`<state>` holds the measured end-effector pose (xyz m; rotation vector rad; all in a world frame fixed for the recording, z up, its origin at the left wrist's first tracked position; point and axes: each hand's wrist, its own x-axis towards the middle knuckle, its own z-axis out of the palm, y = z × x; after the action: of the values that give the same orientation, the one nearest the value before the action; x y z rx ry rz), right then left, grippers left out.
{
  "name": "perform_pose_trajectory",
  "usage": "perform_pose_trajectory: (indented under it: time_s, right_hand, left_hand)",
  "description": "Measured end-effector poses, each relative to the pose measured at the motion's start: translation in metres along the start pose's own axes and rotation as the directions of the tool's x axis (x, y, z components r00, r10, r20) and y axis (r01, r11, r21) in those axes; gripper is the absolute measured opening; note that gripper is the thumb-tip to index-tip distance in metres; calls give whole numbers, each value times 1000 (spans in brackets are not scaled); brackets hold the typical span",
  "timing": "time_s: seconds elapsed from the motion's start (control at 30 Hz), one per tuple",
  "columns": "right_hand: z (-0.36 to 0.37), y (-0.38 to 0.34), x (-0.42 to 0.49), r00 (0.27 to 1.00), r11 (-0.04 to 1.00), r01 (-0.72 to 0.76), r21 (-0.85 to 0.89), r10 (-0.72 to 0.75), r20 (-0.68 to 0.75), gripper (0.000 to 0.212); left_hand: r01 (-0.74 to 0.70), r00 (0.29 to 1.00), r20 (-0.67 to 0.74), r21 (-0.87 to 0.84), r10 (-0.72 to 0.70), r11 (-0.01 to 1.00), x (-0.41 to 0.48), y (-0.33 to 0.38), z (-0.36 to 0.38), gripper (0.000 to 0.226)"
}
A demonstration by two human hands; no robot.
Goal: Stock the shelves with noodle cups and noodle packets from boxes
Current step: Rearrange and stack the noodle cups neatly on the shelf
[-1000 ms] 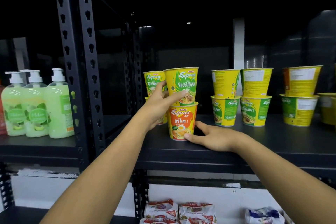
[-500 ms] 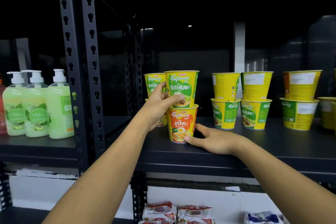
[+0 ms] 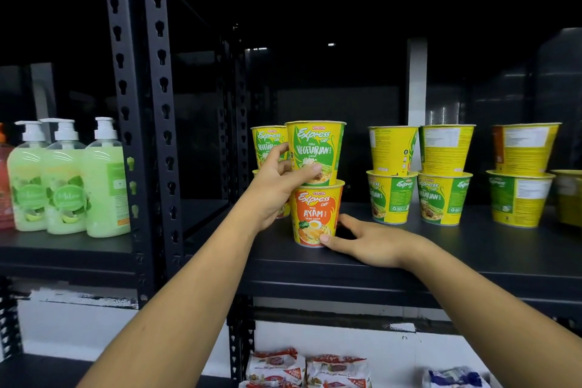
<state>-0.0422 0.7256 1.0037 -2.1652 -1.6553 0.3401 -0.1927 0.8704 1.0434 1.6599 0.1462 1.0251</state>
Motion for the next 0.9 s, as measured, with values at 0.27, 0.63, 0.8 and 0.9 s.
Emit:
perform_pose_trajectory:
  time_s: [0.27,0.63,0.8,0.9]
  right_hand:
    - [-1,-3,-3,1000,1000,2,-3,-2,-5,87]
    - [0,-3,-5,1000,1000,3,1,-2,-28,86]
    - [-1,0,-4,996,995,40,89,-33,-78,95]
    - [-1,6,-1,984,963,80,258,-35,-174,114]
  left_hand:
    - [12,1000,0,-5,-12,1000,0,-2,0,76]
    - [41,993,97,301,-73,953,-18,-8,-29,99]
    - [40,926,244,695,-288,718,-37,-16,-61,100]
    - [-7,925,216,832,-312,555,-42,-19,-61,85]
